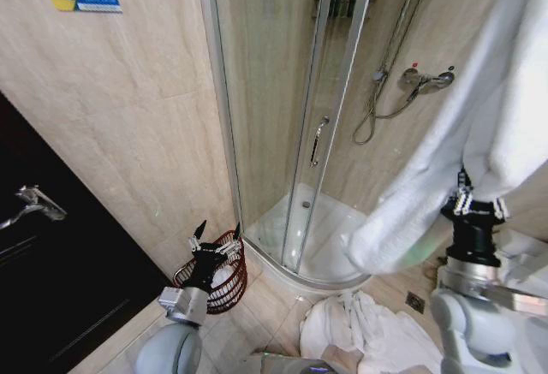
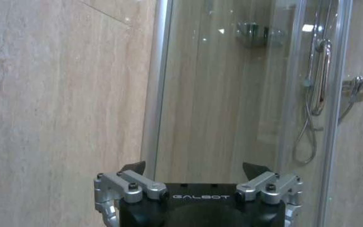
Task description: Discard the used towel into the hamper.
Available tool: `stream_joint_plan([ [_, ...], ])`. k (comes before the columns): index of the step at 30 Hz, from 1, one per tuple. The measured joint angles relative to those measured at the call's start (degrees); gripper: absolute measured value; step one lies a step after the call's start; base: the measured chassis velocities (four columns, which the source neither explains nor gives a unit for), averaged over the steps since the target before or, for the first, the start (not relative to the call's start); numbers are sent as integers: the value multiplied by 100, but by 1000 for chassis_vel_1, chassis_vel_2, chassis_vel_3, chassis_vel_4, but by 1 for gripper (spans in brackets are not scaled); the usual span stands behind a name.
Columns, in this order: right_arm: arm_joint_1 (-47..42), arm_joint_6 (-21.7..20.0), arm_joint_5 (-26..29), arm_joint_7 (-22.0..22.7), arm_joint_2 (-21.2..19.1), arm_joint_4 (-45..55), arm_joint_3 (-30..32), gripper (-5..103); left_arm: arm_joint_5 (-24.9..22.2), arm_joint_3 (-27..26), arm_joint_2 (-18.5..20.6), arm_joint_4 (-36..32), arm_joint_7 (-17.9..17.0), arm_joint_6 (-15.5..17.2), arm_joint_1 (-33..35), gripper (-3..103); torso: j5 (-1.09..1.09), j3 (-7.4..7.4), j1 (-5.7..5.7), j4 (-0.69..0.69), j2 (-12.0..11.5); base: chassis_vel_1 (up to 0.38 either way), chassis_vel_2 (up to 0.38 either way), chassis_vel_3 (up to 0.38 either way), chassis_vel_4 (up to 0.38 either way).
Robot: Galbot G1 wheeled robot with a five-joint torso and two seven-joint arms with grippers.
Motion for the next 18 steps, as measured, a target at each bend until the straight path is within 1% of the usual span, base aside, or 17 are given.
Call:
stream_joint_plan([
  [1,0,0,0,0,0,0,0,11,0,0,0,0,0,0,0,100,0,0,0,0,0,0,0,0,0],
  [3,-52,183,-9,49,76,-125,-11,11,0,0,0,0,0,0,0,100,0,0,0,0,0,0,0,0,0],
  [4,-52,183,-9,49,76,-125,-11,11,0,0,0,0,0,0,0,100,0,0,0,0,0,0,0,0,0],
  [5,-77,315,-14,51,152,-258,-23,11,0,0,0,0,0,0,0,100,-1,0,0,0,0,0,0,0,0],
  [7,-130,450,-63,36,250,-431,-138,11,0,0,0,0,0,0,0,100,1,0,0,1,0,0,0,0,0],
  [8,-130,450,-63,36,250,-431,-138,11,0,0,0,0,0,0,0,100,1,0,0,1,0,0,0,0,0],
  [10,-190,546,-145,-16,421,-543,-280,11,0,0,0,0,0,0,0,100,0,0,0,1,0,0,0,0,0],
  [11,-190,546,-145,-16,421,-543,-280,11,0,0,0,0,0,0,0,100,0,0,0,1,0,0,0,0,0],
  [13,-222,610,-232,-61,545,-605,-352,11,0,0,0,0,0,0,0,100,0,0,0,0,0,0,0,0,0],
  [16,-244,647,-289,-66,565,-603,-375,11,0,0,0,0,0,0,0,100,0,0,0,1,0,0,0,0,0],
  [18,-216,651,-445,-25,538,-343,-351,11,0,0,0,0,0,0,0,100,2,0,0,0,0,0,0,0,0],
])
